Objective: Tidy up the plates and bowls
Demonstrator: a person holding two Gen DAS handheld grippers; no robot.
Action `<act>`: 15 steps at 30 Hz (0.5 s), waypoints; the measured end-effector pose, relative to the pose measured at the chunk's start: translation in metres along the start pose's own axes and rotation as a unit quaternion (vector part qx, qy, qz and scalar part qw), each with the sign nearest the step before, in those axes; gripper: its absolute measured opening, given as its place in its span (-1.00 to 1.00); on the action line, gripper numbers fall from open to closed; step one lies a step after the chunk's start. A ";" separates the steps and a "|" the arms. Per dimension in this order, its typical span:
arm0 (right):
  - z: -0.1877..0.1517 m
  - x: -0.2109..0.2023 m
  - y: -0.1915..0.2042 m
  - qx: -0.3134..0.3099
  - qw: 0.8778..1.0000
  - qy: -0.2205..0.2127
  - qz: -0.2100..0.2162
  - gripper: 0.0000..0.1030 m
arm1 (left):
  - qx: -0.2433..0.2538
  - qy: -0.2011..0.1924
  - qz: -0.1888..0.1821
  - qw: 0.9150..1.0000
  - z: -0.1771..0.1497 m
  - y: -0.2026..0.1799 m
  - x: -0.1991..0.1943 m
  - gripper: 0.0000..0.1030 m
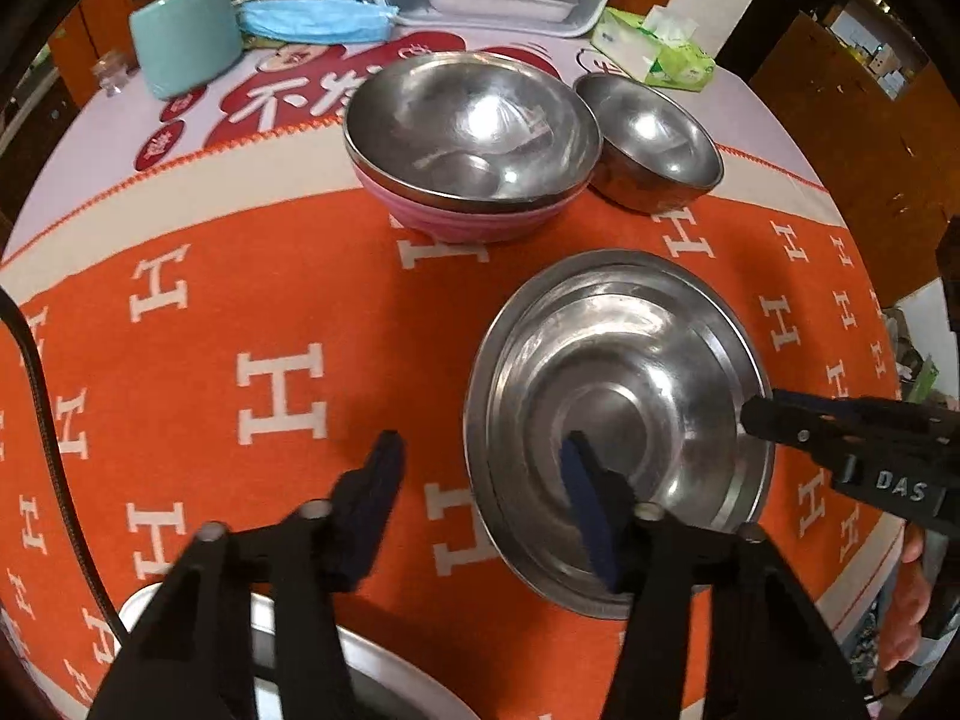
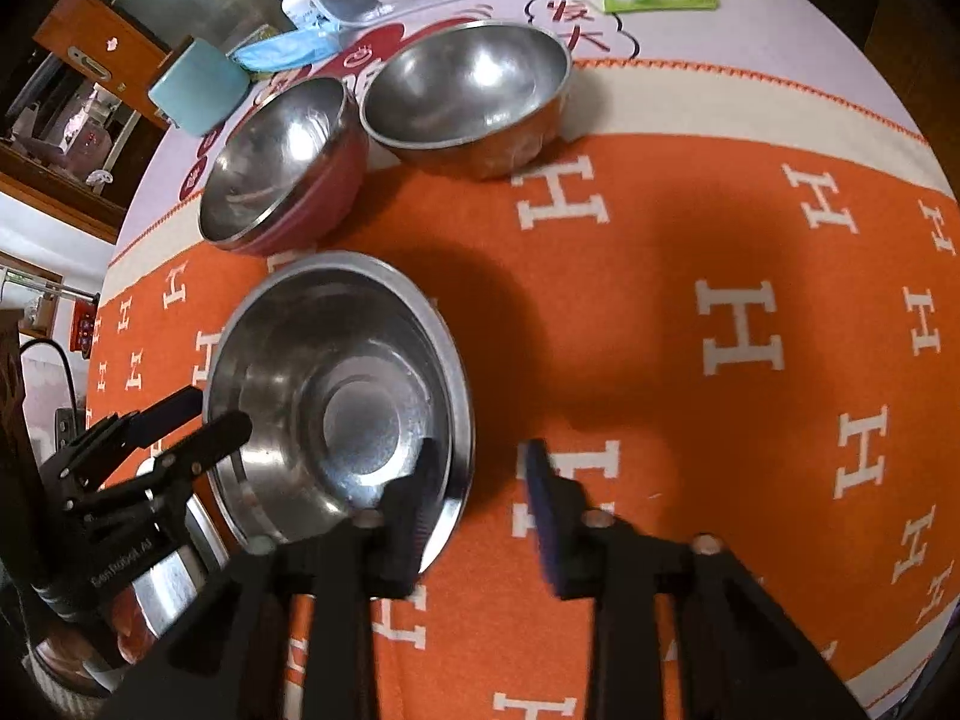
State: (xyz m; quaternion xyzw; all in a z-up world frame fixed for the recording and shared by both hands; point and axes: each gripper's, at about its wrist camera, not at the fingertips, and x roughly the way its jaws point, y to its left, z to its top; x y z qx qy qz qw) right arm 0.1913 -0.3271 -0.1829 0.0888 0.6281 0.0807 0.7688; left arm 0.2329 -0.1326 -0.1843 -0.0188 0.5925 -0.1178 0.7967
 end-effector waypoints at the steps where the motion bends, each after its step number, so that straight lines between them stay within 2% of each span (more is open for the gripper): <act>1: -0.001 0.001 0.000 0.002 1.000 0.000 0.007 -0.65 | 0.004 0.008 -0.007 1.000 0.000 -0.001 0.003 -0.57; 3: -0.001 0.001 -0.001 0.009 1.000 0.000 0.016 -0.78 | 0.011 0.017 -0.004 1.000 0.000 -0.002 0.007 -0.79; 10: -0.005 0.000 -0.002 0.021 0.999 0.002 0.027 -0.82 | -0.012 0.011 -0.019 1.000 -0.004 0.003 0.002 -0.82; 15: -0.015 -0.020 0.004 0.010 0.999 -0.010 0.030 -0.82 | 0.003 -0.010 -0.017 1.000 -0.014 -0.006 -0.024 -0.82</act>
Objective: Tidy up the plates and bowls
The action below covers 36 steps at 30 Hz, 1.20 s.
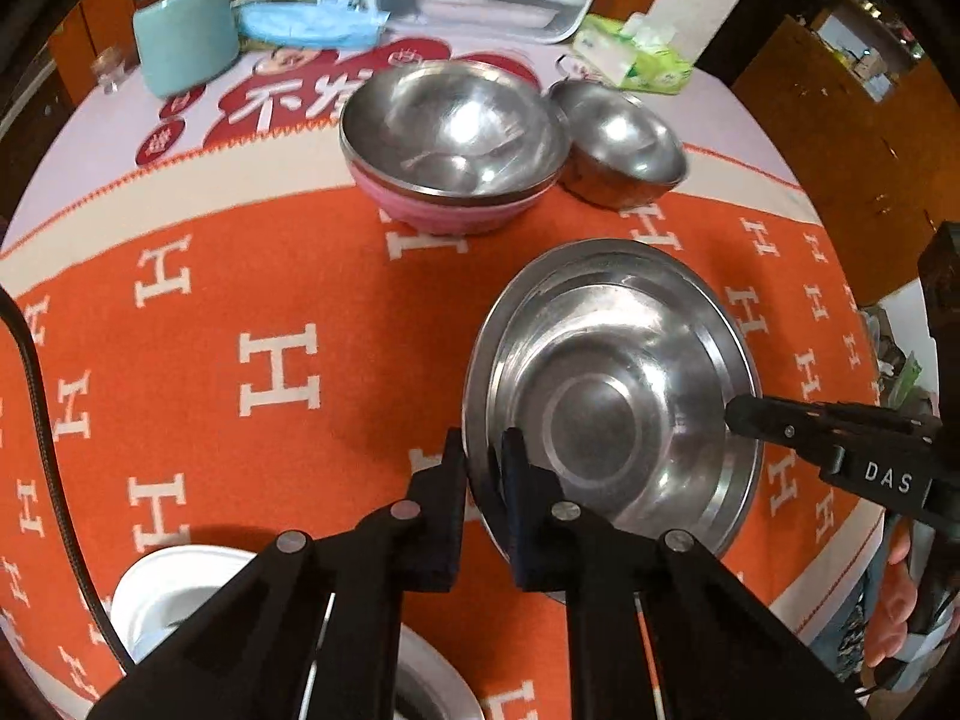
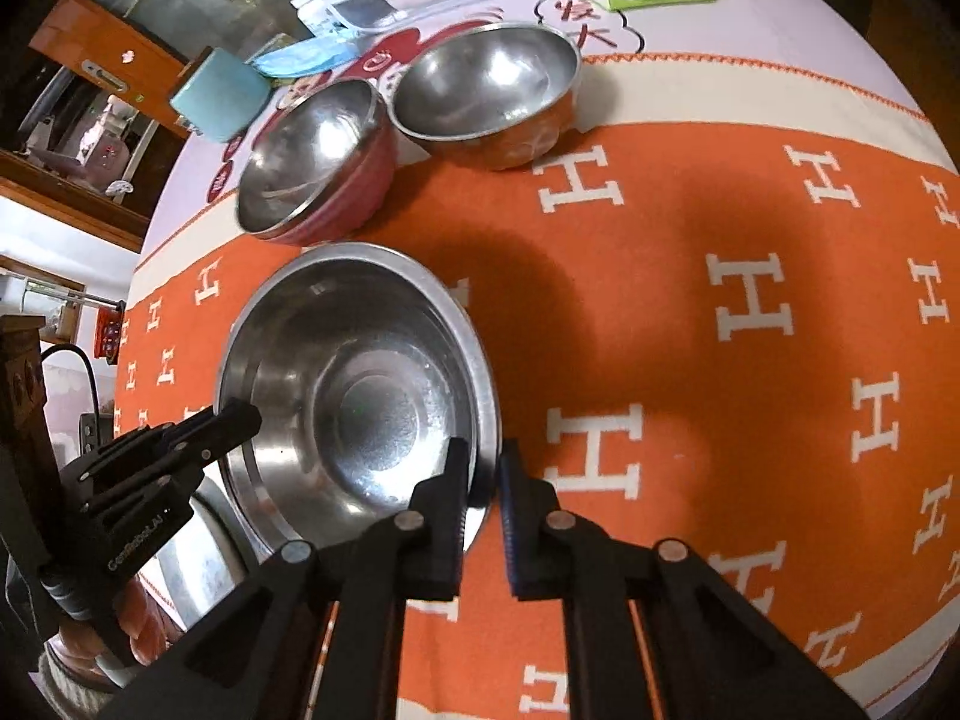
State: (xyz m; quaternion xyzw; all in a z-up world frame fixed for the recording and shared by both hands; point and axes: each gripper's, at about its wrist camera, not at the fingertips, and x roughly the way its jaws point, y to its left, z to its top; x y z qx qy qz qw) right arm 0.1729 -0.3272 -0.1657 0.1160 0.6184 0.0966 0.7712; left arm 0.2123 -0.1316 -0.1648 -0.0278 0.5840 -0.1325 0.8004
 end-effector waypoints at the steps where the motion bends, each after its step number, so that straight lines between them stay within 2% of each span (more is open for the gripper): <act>1: -0.001 -0.004 0.001 -0.001 1.000 -0.003 0.001 -0.82 | 0.003 -0.003 0.000 1.000 -0.002 -0.002 -0.005 -0.82; 10: -0.025 -0.049 0.008 -0.020 0.999 -0.028 0.009 -0.82 | 0.017 -0.030 -0.002 0.999 -0.027 -0.022 -0.051 -0.81; 18: -0.061 -0.070 0.007 -0.029 0.999 -0.035 0.023 -0.82 | 0.024 -0.035 -0.014 0.999 -0.067 -0.032 -0.076 -0.79; 23: -0.088 -0.076 0.001 -0.029 0.999 -0.034 0.030 -0.82 | 0.038 -0.035 -0.020 0.998 -0.097 -0.041 -0.081 -0.78; 30: -0.127 -0.076 -0.010 -0.028 0.999 -0.027 0.010 -0.81 | 0.061 -0.026 -0.024 0.998 -0.131 -0.059 -0.081 -0.77; 36: -0.146 -0.065 -0.015 -0.033 0.999 -0.003 -0.009 -0.81 | 0.059 0.012 -0.031 0.998 -0.156 -0.062 -0.059 -0.75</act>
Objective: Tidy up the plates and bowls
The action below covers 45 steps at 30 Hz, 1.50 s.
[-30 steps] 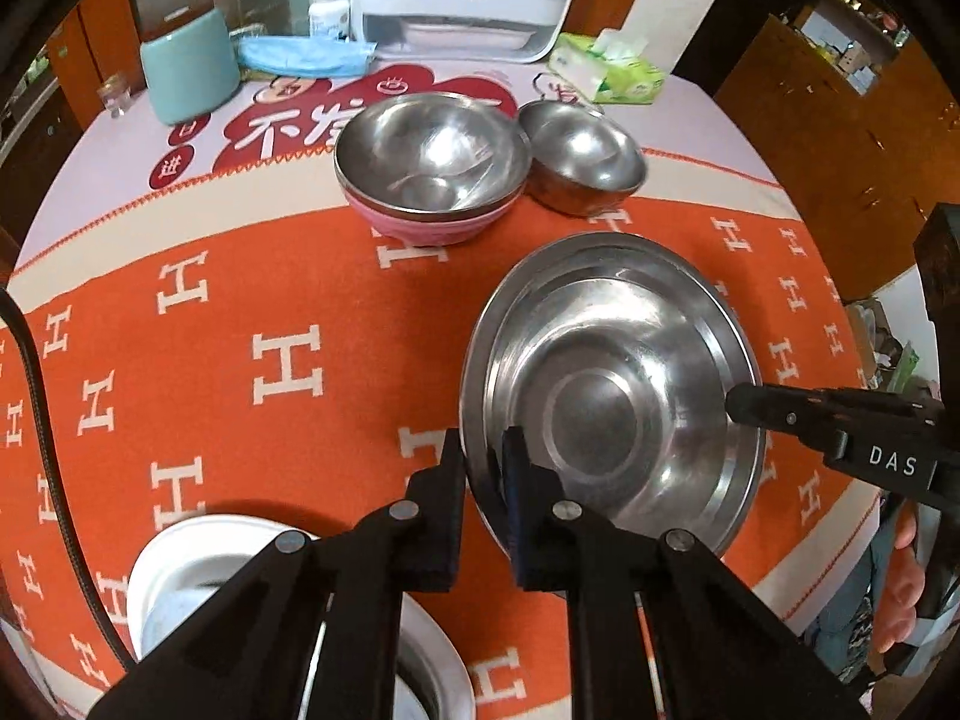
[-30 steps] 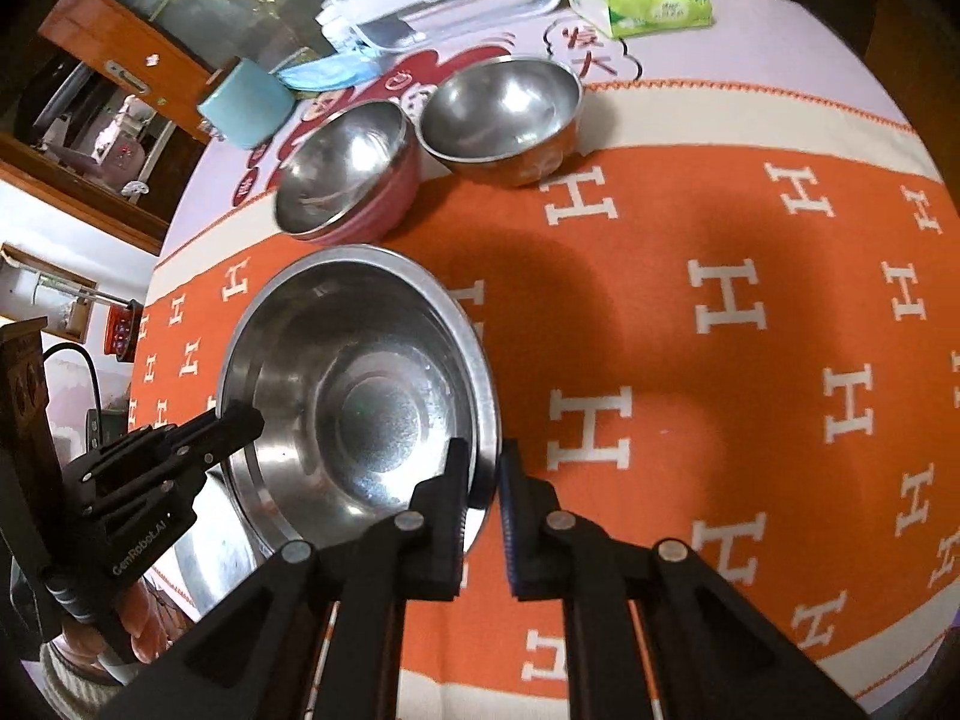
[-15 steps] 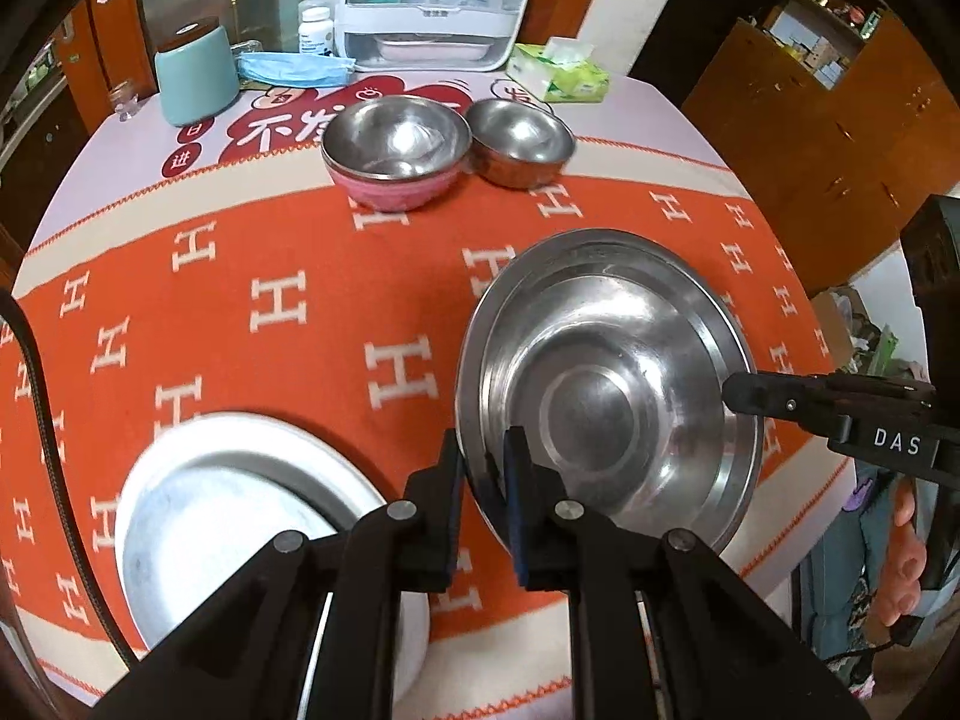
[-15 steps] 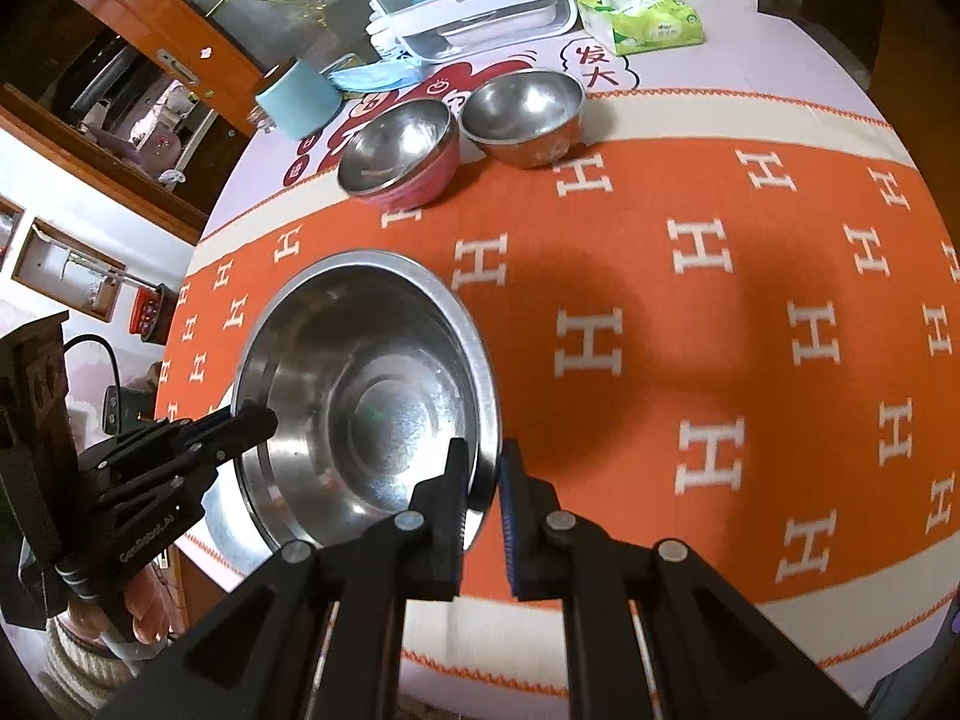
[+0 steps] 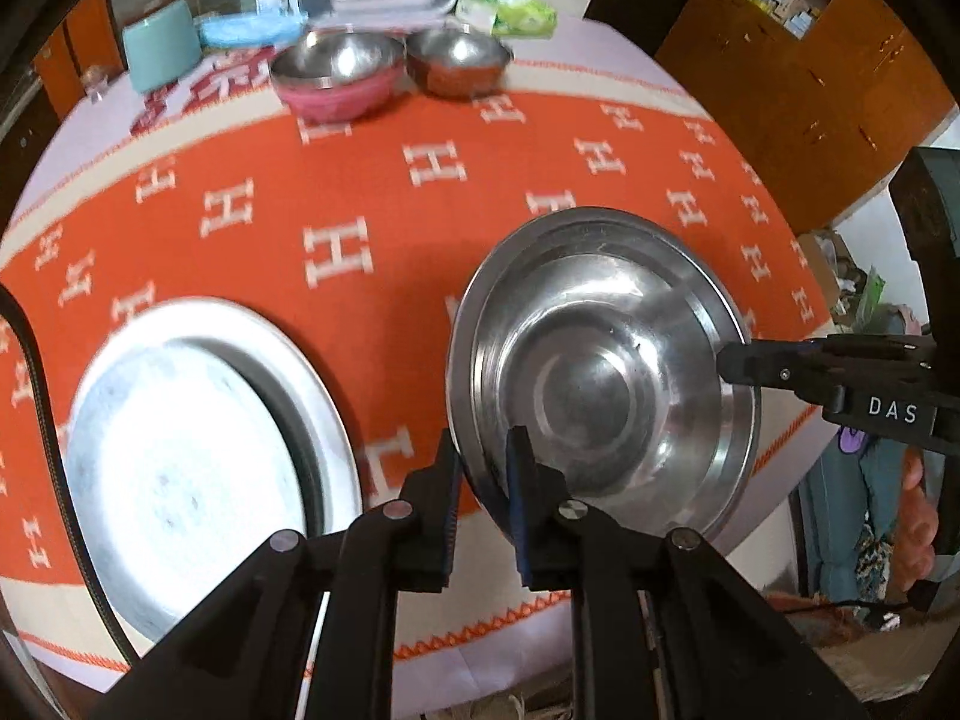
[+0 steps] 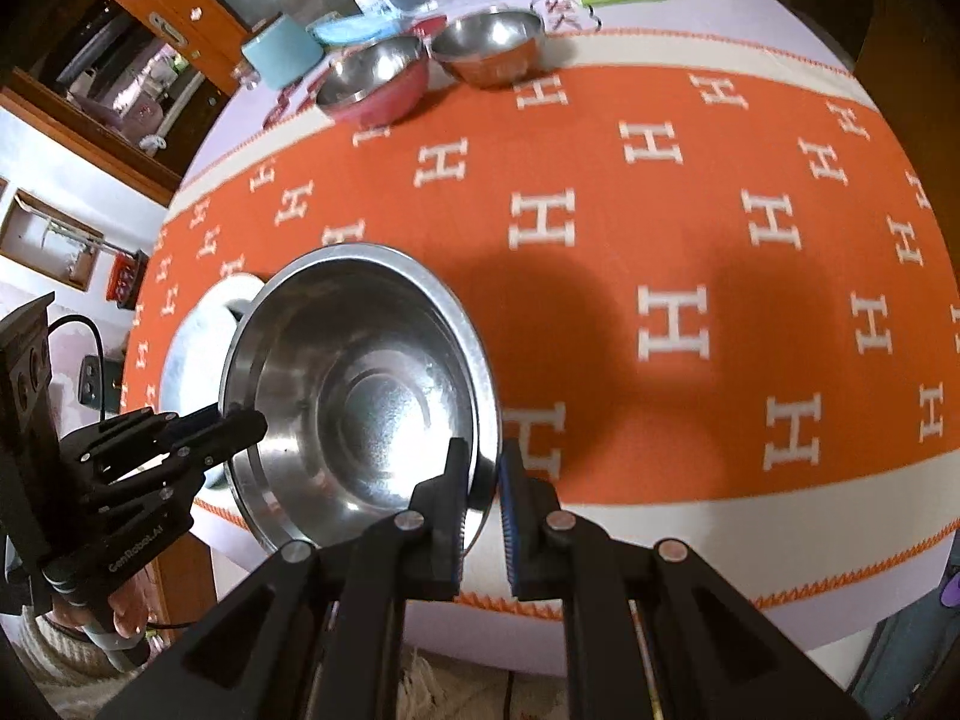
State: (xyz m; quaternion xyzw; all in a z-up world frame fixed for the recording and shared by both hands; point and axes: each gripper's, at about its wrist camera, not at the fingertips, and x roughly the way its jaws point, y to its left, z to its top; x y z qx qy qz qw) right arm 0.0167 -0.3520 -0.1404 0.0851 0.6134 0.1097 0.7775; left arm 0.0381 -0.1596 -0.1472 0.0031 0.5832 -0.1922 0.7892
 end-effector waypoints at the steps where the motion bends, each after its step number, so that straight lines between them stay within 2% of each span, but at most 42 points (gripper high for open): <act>1: -0.002 0.005 -0.002 0.002 1.000 0.007 0.001 -0.81 | -0.003 0.008 -0.001 1.000 -0.003 0.001 0.005 -0.75; 6: -0.012 0.030 -0.006 0.011 0.999 0.036 -0.001 -0.81 | -0.001 0.034 0.012 0.999 -0.014 0.005 0.029 -0.75; 15: -0.009 0.036 -0.004 0.002 0.999 0.033 -0.014 -0.81 | -0.008 0.046 0.013 0.999 -0.013 0.009 0.040 -0.74; 20: -0.007 0.043 -0.008 0.001 0.999 0.049 -0.016 -0.80 | -0.001 0.061 0.012 0.998 -0.009 0.006 0.049 -0.72; 22: -0.007 0.045 -0.010 0.003 0.999 0.049 -0.018 -0.79 | -0.003 0.065 0.010 0.998 -0.008 0.006 0.052 -0.64; 23: -0.007 0.046 -0.010 0.004 0.999 0.051 -0.018 -0.79 | -0.005 0.067 0.010 0.998 -0.008 0.007 0.052 -0.52; 25: -0.007 0.045 -0.013 0.009 0.999 0.050 -0.010 -0.77 | -0.008 0.066 0.011 0.998 -0.007 0.007 0.052 -0.12; 27: -0.006 0.044 -0.014 0.010 0.999 0.045 -0.007 -0.65 | -0.010 0.060 0.013 0.998 -0.006 0.007 0.049 0.10; 29: -0.006 0.041 -0.015 0.008 0.999 0.037 -0.007 -0.35 | -0.012 0.049 0.018 0.999 -0.003 0.007 0.045 0.14; 31: -0.004 0.037 -0.015 0.004 1.000 0.028 -0.011 -0.29 | -0.012 0.043 0.019 0.999 0.000 0.006 0.041 0.16; 34: -0.003 0.033 -0.015 0.002 1.000 0.024 -0.011 -0.28 | -0.014 0.036 0.026 0.999 0.002 0.007 0.037 0.26; 45: -0.001 0.023 -0.015 -0.013 1.000 0.007 -0.015 -0.29 | -0.013 0.015 0.039 0.999 0.002 0.001 0.021 0.27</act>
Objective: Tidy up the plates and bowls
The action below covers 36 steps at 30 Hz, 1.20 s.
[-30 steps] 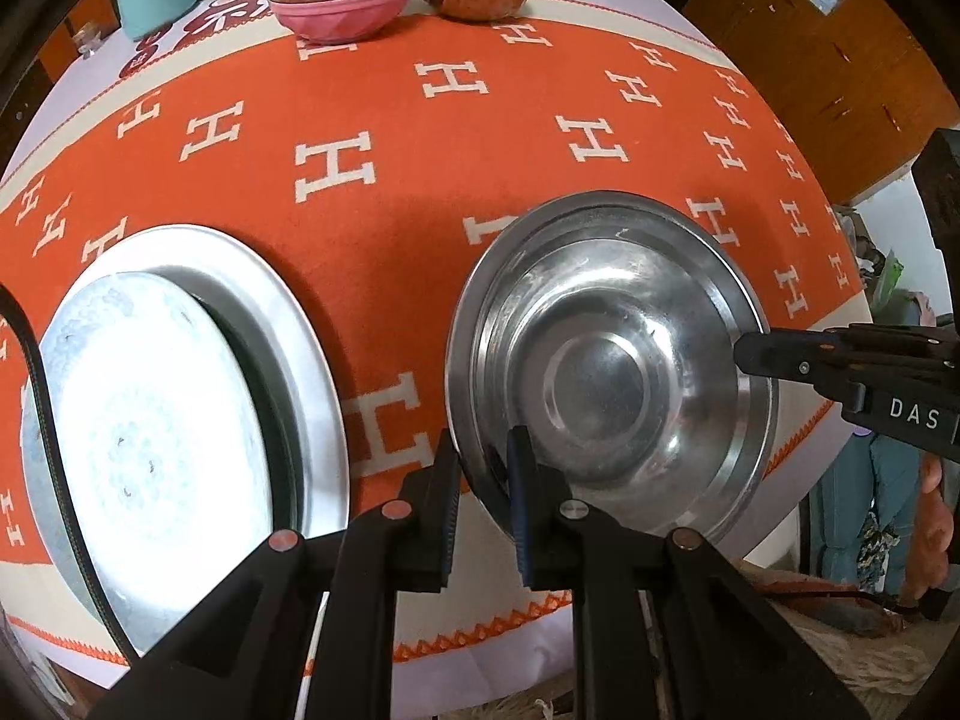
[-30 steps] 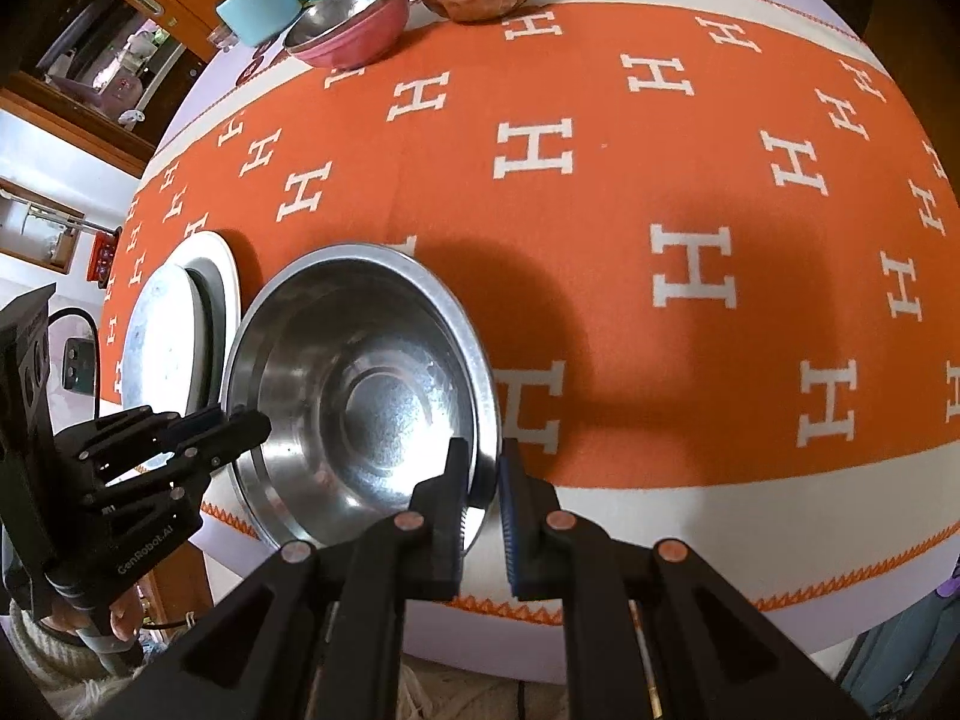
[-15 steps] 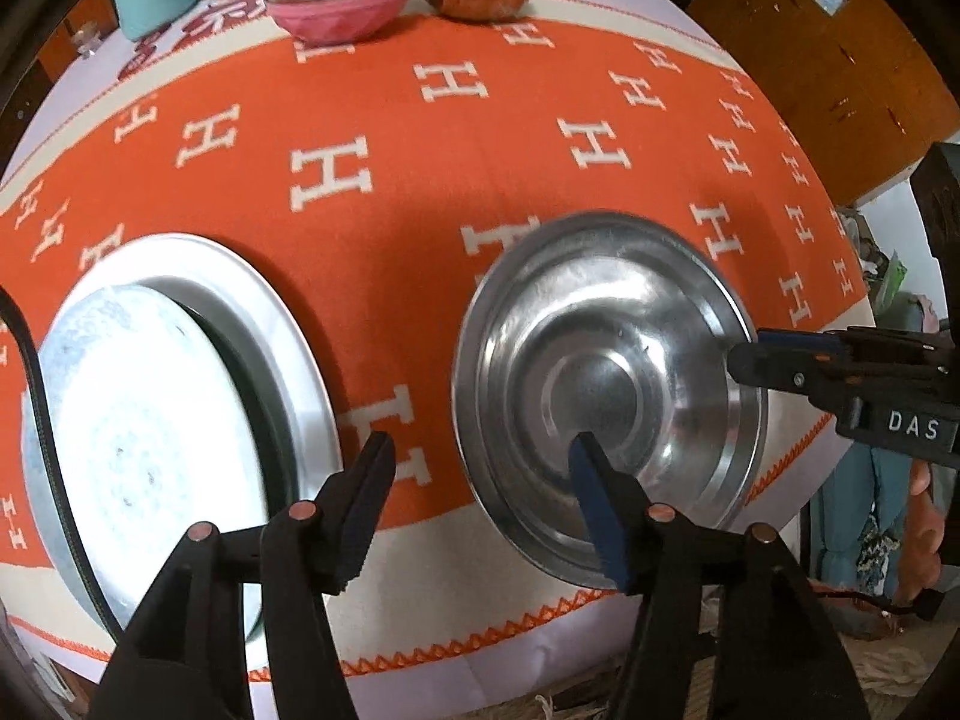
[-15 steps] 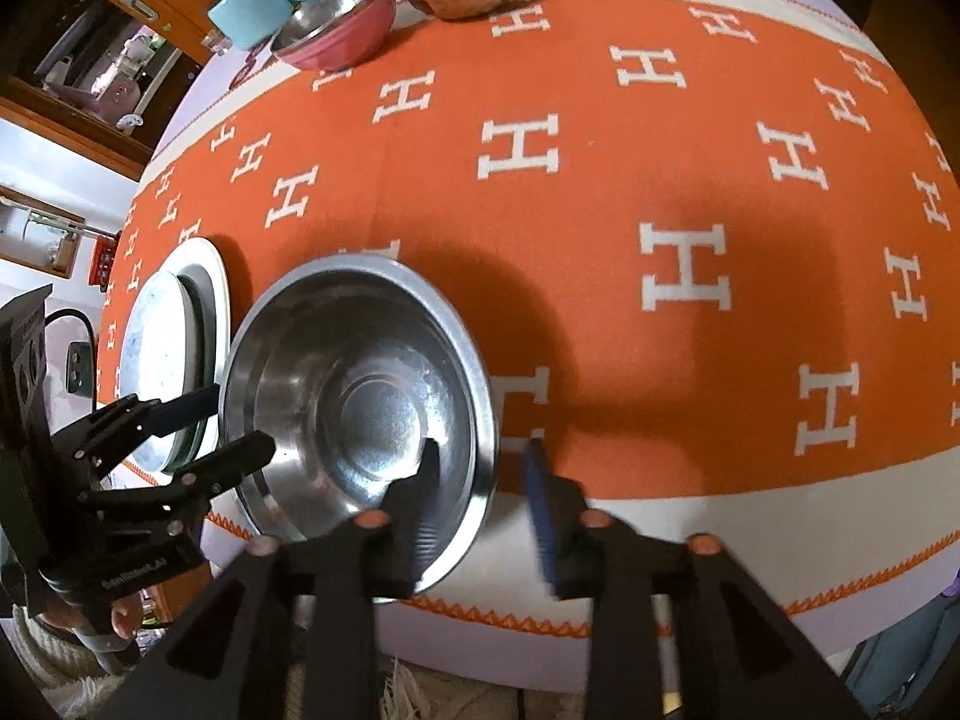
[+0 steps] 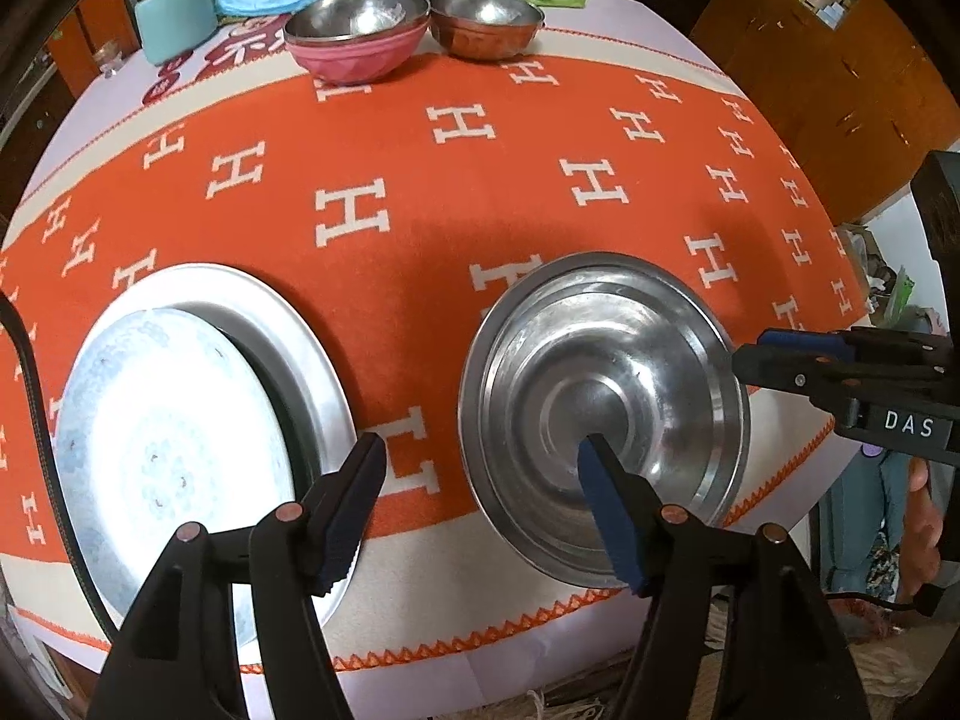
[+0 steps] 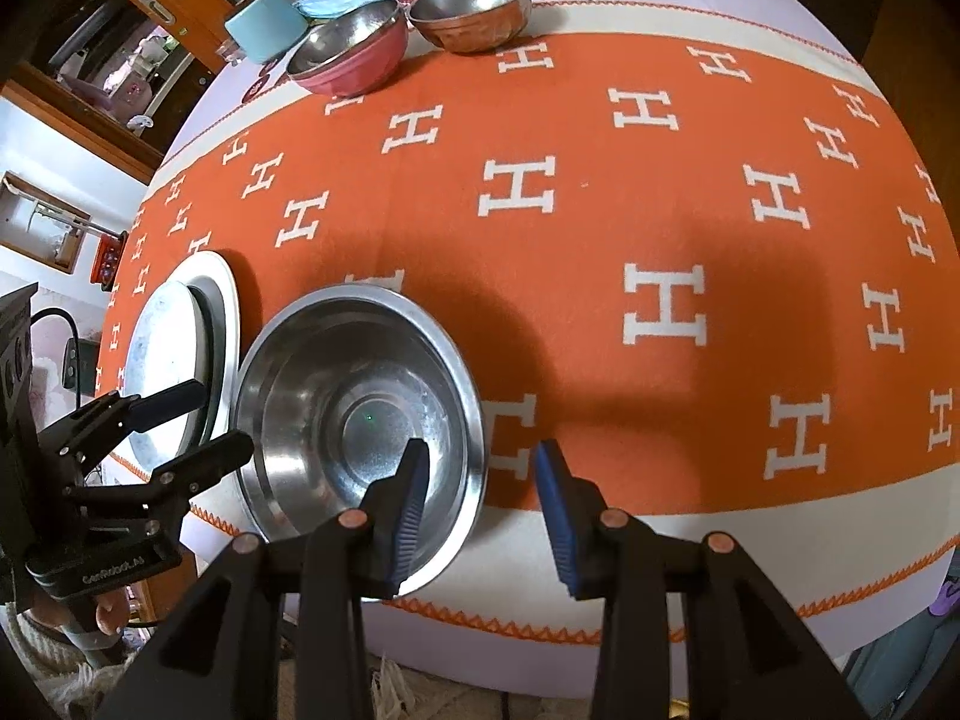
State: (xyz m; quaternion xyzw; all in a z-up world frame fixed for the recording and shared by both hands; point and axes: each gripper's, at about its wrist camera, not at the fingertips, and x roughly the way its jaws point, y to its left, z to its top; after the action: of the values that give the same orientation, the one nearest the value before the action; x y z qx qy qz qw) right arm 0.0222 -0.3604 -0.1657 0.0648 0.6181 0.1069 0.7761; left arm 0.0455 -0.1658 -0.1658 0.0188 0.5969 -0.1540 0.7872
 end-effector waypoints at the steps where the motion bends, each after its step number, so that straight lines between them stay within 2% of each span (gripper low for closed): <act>1: 0.000 -0.001 0.000 -0.001 1.000 -0.001 0.000 -0.29 | 0.000 -0.003 0.003 1.000 -0.001 -0.001 -0.002 0.27; 2: 0.001 -0.001 0.000 -0.002 1.000 -0.002 0.002 -0.29 | 0.000 -0.007 0.006 1.000 -0.001 -0.001 -0.005 0.28; 4: 0.002 -0.002 0.001 -0.004 1.000 -0.004 0.004 -0.29 | -0.002 -0.010 0.010 1.000 -0.002 -0.001 -0.009 0.44; 5: 0.003 -0.002 0.002 -0.006 1.000 -0.005 0.003 -0.29 | -0.004 -0.013 0.012 1.000 -0.002 0.000 -0.011 0.46; 13: 0.007 -0.011 0.006 -0.013 1.000 -0.023 0.001 -0.29 | -0.041 -0.033 0.003 0.999 -0.003 0.011 -0.030 0.46; 18: 0.027 -0.031 0.006 -0.012 0.999 -0.044 0.012 -0.29 | -0.042 -0.048 0.005 0.998 0.019 0.021 -0.049 0.46; 22: 0.058 -0.053 0.014 -0.024 0.997 -0.074 0.008 -0.29 | -0.029 -0.082 0.047 0.995 0.058 0.038 -0.072 0.46; 29: 0.135 -0.078 0.034 -0.018 0.992 -0.120 0.016 -0.29 | 0.000 -0.137 0.094 0.986 0.160 0.069 -0.101 0.46; 34: 0.195 -0.072 0.044 0.008 0.992 -0.123 0.040 -0.29 | -0.010 -0.139 0.092 0.986 0.231 0.094 -0.089 0.46; 36: 0.220 -0.061 0.047 0.024 0.992 -0.114 0.056 -0.29 | -0.012 -0.135 0.096 0.986 0.248 0.103 -0.078 0.46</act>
State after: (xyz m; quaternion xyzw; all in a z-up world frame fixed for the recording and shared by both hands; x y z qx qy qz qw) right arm 0.2190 -0.3233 -0.0470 0.1294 0.5238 0.1276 0.8322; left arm 0.2855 -0.1035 -0.0368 0.0453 0.4826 -0.0719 0.8717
